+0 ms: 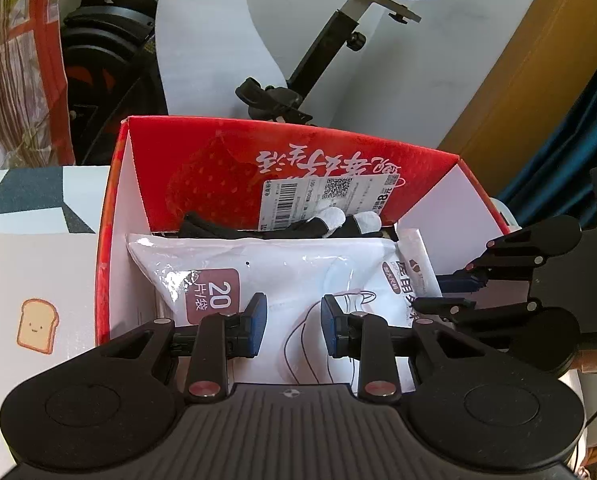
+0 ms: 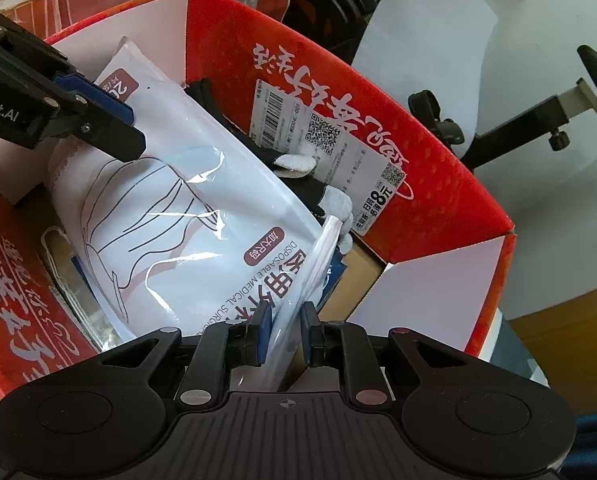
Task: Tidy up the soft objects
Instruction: 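Open both grippers to release the bags and withdraw from the box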
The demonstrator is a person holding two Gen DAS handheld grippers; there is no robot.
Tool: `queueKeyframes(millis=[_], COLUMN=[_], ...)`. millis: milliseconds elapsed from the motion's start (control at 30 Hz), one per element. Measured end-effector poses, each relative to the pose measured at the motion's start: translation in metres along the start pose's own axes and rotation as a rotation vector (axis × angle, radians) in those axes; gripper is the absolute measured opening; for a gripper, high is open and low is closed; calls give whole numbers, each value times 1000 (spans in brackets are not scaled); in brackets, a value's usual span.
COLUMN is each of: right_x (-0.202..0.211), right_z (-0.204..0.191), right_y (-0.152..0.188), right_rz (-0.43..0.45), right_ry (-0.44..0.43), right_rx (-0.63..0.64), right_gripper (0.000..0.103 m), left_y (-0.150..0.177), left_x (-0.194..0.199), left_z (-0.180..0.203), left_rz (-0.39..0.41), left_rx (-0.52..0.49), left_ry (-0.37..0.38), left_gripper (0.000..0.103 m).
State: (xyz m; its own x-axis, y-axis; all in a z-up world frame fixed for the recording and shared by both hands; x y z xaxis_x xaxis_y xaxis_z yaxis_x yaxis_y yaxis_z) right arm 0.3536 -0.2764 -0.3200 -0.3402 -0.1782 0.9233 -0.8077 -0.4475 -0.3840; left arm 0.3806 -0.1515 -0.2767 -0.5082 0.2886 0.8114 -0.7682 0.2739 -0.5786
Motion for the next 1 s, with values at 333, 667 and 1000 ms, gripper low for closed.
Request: queueKeyframes(millis=[333,667,1000], right_x=[8,71,120], right_z=[-2,14,-13], right_y=[4,3,5], right_rz=[39,216,433], right_ry=[44,63,-20], right_rx=[-7,-109,-216], right_gripper=[20,32,35], left_y=[-2,-9,2], left_x=[7,41,84], left_z=[3,0,2], left_rz=[76,175,237], left_rx=[-42,-36,-43], left_ry=[-74,-111,-149], left_gripper=[31,31,32])
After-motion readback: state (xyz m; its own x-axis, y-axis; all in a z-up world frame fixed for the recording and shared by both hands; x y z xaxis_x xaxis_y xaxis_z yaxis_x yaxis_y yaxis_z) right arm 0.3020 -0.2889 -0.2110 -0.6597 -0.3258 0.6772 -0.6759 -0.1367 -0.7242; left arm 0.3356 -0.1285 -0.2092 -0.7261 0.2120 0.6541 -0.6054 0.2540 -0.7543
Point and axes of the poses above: each gripper's, at about its wrist camera, not at the fingertips, and x roughly against the way its jaws point, z to its right, y to its underside, the point moved 10 cm from there along -x, roughly the way its jaws point, and after that the axes turned 14 degrees about -y, right-handed, at the moved point
